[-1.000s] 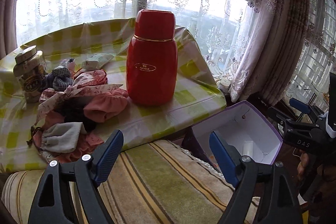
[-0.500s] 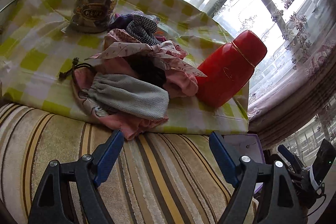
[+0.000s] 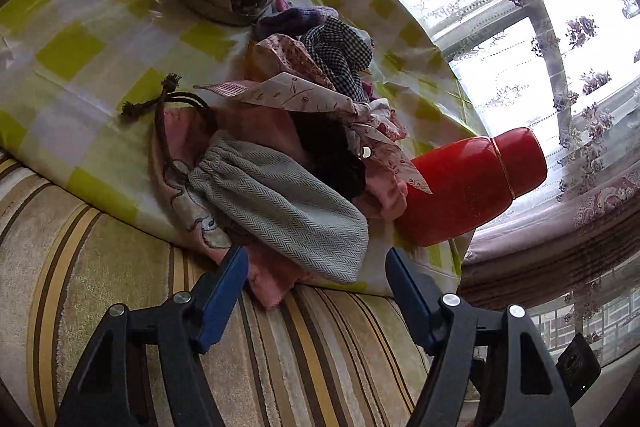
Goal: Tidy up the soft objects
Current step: 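Grasp the grey drawstring pouch with the left tool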
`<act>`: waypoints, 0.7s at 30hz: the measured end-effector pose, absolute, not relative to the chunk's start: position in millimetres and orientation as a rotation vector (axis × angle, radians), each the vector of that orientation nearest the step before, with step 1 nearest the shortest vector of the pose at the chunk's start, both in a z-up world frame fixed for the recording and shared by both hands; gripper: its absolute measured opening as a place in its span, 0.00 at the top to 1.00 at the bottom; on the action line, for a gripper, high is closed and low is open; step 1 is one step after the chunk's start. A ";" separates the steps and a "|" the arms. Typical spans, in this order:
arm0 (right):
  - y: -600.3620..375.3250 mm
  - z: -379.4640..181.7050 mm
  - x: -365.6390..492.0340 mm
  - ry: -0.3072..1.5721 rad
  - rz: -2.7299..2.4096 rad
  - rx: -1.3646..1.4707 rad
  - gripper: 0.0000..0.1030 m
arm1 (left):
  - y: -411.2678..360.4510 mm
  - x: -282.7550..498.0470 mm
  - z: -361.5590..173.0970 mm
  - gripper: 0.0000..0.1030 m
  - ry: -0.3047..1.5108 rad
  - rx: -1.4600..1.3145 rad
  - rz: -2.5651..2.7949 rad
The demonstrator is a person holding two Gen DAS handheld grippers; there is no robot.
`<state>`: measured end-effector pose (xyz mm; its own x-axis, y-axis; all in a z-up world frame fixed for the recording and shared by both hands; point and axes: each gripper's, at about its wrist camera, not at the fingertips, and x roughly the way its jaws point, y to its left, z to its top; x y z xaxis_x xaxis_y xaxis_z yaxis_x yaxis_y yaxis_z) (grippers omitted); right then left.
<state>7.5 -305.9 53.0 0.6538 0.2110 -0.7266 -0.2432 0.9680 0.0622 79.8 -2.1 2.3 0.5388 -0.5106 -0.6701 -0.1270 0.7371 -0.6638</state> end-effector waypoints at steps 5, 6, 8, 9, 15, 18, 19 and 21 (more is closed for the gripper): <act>-298.1 52.5 19.3 0.827 0.269 -0.049 0.05 | 4.7 102.1 -15.4 0.30 1.036 -0.825 -0.228; -296.5 51.5 21.9 0.831 0.272 -0.050 0.05 | 5.1 106.6 -18.1 0.30 1.043 -0.833 -0.224; -292.9 49.5 27.4 0.838 0.276 -0.054 0.05 | 5.5 114.0 -24.0 0.30 1.061 -0.843 -0.213; -290.9 48.4 30.0 0.842 0.279 -0.056 0.05 | 5.6 117.4 -27.4 0.30 1.071 -0.851 -0.209; -275.9 43.9 46.6 0.861 0.301 -0.076 0.05 | 0.1 133.6 -39.5 0.37 1.101 -0.848 -0.204; -267.0 42.4 55.0 0.868 0.315 -0.081 0.05 | -1.8 137.2 -46.1 0.60 1.116 -0.826 -0.196; -263.3 41.8 57.6 0.870 0.318 -0.085 0.05 | -1.4 137.8 -48.7 0.66 1.122 -0.827 -0.196; -256.4 41.0 63.6 0.873 0.328 -0.092 0.05 | 0.1 137.9 -53.1 0.77 1.125 -0.843 -0.207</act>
<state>63.6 -256.4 41.0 0.5965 0.2445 -0.7645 -0.3191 0.9462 0.0536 137.9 0.1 -53.1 0.4487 -0.5438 -0.7092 -0.2551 0.6826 -0.6848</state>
